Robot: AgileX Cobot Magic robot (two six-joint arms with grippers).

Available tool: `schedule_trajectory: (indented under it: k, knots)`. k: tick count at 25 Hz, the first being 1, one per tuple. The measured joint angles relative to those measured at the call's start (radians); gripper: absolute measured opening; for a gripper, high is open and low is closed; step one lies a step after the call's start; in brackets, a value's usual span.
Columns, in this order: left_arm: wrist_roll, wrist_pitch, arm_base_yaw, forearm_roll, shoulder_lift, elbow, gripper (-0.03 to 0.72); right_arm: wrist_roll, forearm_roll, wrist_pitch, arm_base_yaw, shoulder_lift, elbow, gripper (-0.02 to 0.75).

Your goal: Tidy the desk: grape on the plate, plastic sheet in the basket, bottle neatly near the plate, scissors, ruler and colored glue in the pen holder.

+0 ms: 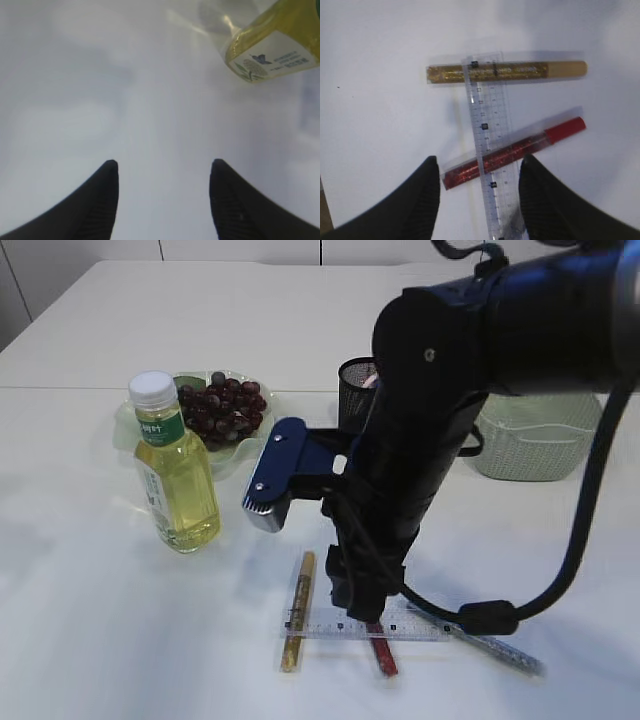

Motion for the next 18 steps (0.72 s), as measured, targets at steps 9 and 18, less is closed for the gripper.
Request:
schedule_trajectory:
  k: [9, 18]
  knots:
    - [0.000, -0.015, 0.000, 0.000, 0.000, 0.000, 0.424, -0.075, 0.025, -0.035, 0.016, 0.088, 0.000, 0.523]
    - [0.000, -0.016, 0.000, 0.000, 0.000, 0.000, 0.424, -0.079, 0.024, -0.085, 0.016, 0.151, 0.000, 0.524]
